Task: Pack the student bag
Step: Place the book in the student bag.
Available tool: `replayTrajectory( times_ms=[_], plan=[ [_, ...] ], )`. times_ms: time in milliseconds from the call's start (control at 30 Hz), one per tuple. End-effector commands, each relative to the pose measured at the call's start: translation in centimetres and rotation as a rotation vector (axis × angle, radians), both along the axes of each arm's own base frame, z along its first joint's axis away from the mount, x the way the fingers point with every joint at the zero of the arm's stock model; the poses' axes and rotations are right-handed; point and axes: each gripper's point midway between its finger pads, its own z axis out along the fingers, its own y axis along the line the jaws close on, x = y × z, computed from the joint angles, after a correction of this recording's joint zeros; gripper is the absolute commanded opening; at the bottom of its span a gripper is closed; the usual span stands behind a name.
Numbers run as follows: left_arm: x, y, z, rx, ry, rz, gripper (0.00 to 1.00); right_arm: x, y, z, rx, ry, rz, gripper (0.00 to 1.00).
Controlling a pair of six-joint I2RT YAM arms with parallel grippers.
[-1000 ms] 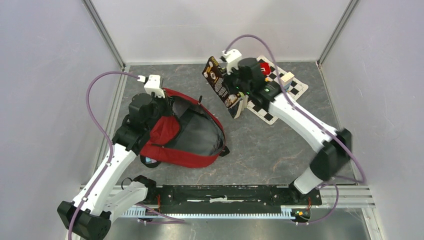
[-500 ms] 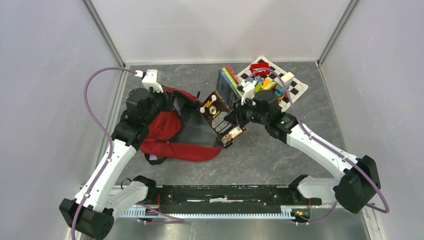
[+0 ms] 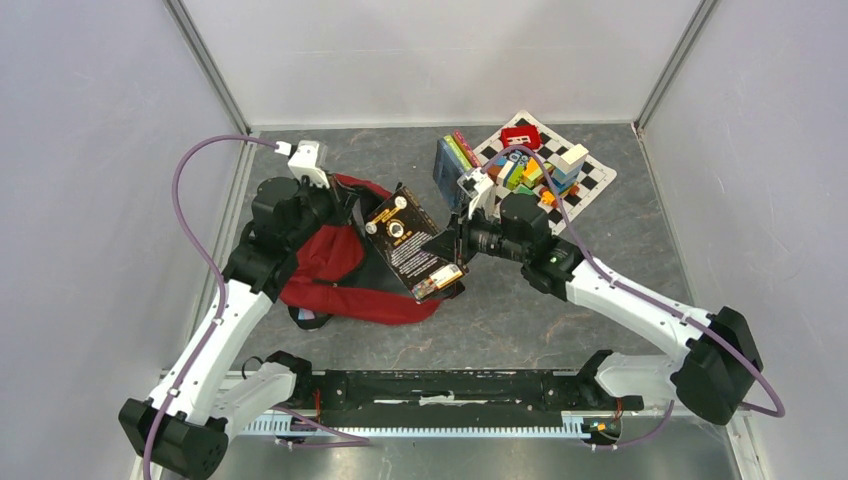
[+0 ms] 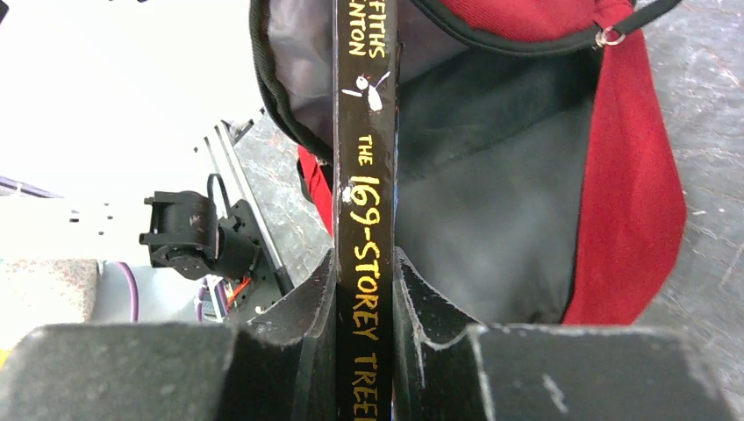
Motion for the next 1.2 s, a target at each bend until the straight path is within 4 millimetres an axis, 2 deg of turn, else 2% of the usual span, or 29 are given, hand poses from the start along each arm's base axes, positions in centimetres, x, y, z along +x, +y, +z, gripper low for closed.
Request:
replayTrajectory(
  times_ms=[0, 133, 267, 367, 533, 733, 967, 1167],
  plan=[
    [-0.1, -0.7, 4.0, -0.079, -0.128, -0.032, 0.02, 1.4, 0.9, 2.3, 0.088, -0.082, -0.067, 0.0],
    [-0.2, -0.8, 4.0, -0.081, -0.142, -0.039, 0.02, 3.0, -0.8, -2.1, -0.011, -0.068, -0.192, 0.0],
    [-0.2, -1.1, 4.0, -0.09, -0.143, -0.057, 0.02, 2.7, -1.7, -5.5, -0.049, -0.026, -0.218, 0.0],
    [-0.4, -1.6, 4.0, -0.102, -0.146, -0.086, 0.02, 2.2, -1.6, -6.8, -0.039, 0.009, -0.211, 0.0],
    [-0.4, -2.1, 3.9, -0.111, -0.14, -0.113, 0.02, 2.7, -0.5, -6.6, -0.015, 0.055, -0.214, 0.0],
    [-0.6, -2.9, 3.9, -0.128, -0.14, -0.153, 0.02, 4.2, 2.2, -5.8, 0.055, 0.129, -0.223, 0.0],
    [-0.6, -2.9, 3.8, -0.135, -0.138, -0.156, 0.02, 4.7, 4.7, -4.2, 0.233, 0.209, -0.236, 0.0],
    [-0.7, -3.0, 3.9, -0.138, -0.138, -0.163, 0.02, 6.1, 6.0, -2.4, 0.351, 0.246, -0.276, 0.0]
  ],
)
